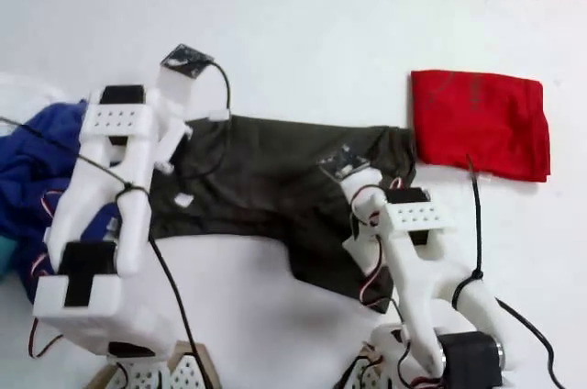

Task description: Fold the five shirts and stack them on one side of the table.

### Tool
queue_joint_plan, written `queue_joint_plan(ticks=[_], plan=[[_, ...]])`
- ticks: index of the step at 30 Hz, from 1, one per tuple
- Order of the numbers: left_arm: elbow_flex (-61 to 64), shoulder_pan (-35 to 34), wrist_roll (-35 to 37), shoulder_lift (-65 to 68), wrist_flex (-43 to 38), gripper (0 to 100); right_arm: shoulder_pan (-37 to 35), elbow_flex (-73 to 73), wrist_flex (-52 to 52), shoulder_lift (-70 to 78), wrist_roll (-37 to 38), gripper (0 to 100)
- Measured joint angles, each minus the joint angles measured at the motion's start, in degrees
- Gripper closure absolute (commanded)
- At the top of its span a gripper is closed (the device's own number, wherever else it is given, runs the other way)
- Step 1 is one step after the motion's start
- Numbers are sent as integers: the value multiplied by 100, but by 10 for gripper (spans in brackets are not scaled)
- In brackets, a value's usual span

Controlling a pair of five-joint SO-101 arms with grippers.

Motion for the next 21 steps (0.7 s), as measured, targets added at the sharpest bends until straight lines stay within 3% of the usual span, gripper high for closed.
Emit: queue_joint_plan(ticks=[4, 9, 14, 21], plan=[[-440, -88, 18, 809, -88, 960, 220, 35, -35, 114, 70, 980], [-1231, -202, 35, 1644, 633, 960, 870, 18, -35, 229, 580, 980], [-1512, -246, 35, 1697, 1310, 907, 1371, 18, -9, 229, 862, 980], [-1512, -255, 35, 1363, 2259, 897, 1407, 9, -9, 229, 888, 980]])
